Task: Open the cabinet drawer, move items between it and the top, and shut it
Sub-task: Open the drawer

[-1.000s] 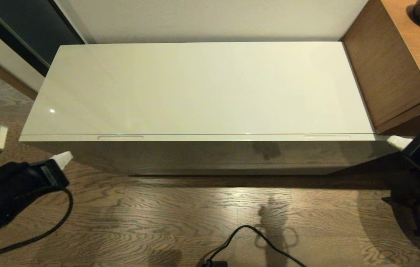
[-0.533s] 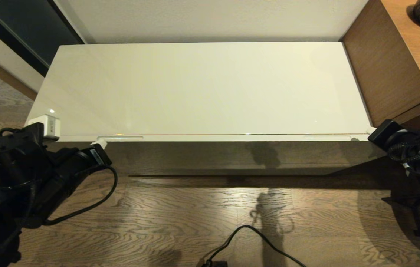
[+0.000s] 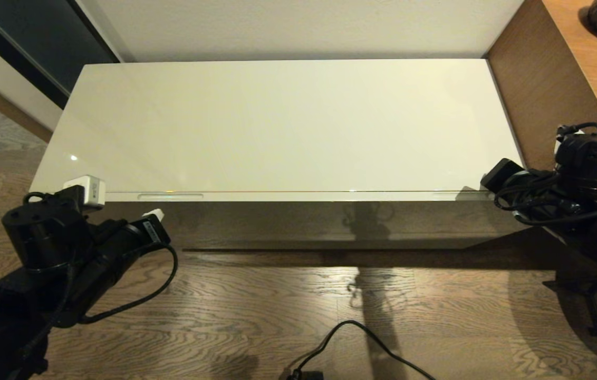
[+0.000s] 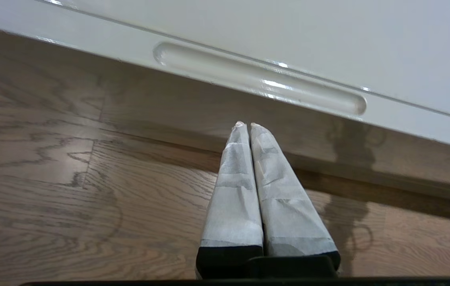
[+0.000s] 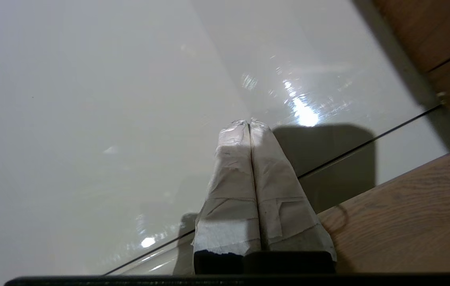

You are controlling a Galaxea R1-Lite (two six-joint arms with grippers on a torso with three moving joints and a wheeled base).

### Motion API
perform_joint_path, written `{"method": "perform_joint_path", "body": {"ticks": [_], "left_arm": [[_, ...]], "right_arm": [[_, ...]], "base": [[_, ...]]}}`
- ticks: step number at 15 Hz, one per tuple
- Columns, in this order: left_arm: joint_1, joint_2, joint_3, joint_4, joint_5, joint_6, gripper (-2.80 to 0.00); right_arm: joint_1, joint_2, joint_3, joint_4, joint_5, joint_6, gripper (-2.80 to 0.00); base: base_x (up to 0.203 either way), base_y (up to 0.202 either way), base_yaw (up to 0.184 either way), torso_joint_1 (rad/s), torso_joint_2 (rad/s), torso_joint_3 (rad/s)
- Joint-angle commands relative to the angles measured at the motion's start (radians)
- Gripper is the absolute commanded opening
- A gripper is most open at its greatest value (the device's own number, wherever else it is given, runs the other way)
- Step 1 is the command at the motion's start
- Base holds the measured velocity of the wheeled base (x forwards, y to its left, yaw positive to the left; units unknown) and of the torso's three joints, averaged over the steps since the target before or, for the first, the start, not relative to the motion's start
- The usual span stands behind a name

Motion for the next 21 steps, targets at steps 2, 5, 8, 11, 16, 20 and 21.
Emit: {"method": "perform_joint_path", "body": {"ticks": [2, 5, 8, 11, 16, 20, 21], "left_arm": [[0.002, 0.002, 0.003, -0.007, 0.002, -0.003, -2.80], [0.002, 0.013, 0.006, -0.007, 0.005, -0.003, -2.80], [0.002, 0.027, 0.006, -0.018, 0.007, -0.003, -2.80], [0.003, 0.047, 0.006, -0.038, 0.009, -0.002, -2.80], [0.006, 0.053, -0.017, -0.052, 0.009, 0.010, -2.80], [0.008, 0.051, -0.017, -0.052, 0.004, 0.018, -2.80], [0.009, 0.051, -0.019, -0.052, 0.004, 0.019, -2.80]], "right_arm": [[0.079, -0.002, -0.015, 0.005, -0.072, -0.015, -2.80], [0.130, -0.045, -0.005, 0.031, -0.081, -0.071, -2.80], [0.147, -0.046, 0.024, 0.049, -0.083, -0.069, -2.80], [0.146, -0.037, 0.042, 0.047, -0.082, -0.068, -2.80], [0.144, 0.001, 0.082, 0.035, -0.080, -0.057, -2.80], [0.143, 0.013, 0.158, 0.026, -0.052, -0.069, -2.80], [0.143, 0.006, 0.169, 0.024, -0.049, -0.075, -2.80]], "base": [[0.000, 0.000, 0.000, 0.000, 0.00, 0.000], [0.000, 0.000, 0.000, 0.000, 0.00, 0.000], [0.000, 0.000, 0.000, 0.000, 0.00, 0.000], [0.000, 0.000, 0.000, 0.000, 0.00, 0.000], [0.000, 0.000, 0.000, 0.000, 0.00, 0.000], [0.000, 0.000, 0.000, 0.000, 0.00, 0.000], [0.000, 0.000, 0.000, 0.000, 0.00, 0.000]]}}
